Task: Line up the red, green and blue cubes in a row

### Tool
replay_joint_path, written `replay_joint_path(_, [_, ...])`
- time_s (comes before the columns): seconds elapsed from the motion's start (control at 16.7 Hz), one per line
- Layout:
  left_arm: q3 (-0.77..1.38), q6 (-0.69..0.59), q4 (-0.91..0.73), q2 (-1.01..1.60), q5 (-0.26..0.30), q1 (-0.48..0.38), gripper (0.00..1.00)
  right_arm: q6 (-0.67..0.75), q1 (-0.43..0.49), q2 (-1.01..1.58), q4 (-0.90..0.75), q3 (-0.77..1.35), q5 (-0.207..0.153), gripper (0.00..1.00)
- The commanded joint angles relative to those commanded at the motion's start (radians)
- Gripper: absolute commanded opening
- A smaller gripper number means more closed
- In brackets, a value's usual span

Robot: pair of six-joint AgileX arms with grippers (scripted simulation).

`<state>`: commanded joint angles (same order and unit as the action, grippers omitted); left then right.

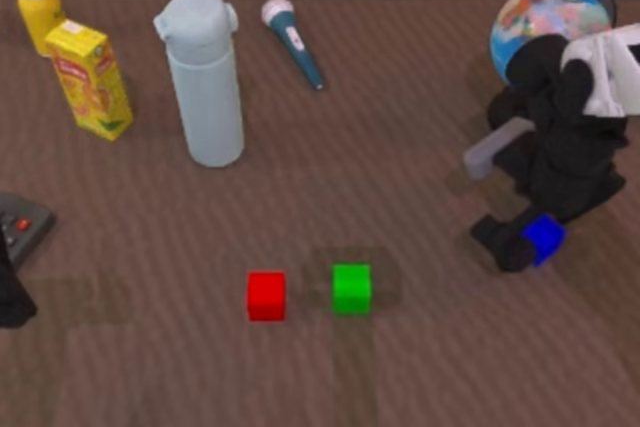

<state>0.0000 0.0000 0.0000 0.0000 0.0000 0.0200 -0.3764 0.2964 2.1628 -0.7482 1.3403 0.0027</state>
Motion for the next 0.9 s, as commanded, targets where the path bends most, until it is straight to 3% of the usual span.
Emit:
replay_joint_path(0.78, [0.0, 0.0, 0.0, 0.0, 0.0, 0.0, 1.0, 0.0, 0.0, 0.0, 0.0, 0.0, 0.0, 0.02])
replay_joint_path(0.9, [0.0, 0.0, 0.0, 0.0, 0.0, 0.0, 1.0, 0.0, 0.0, 0.0, 0.0, 0.0, 0.0, 0.0])
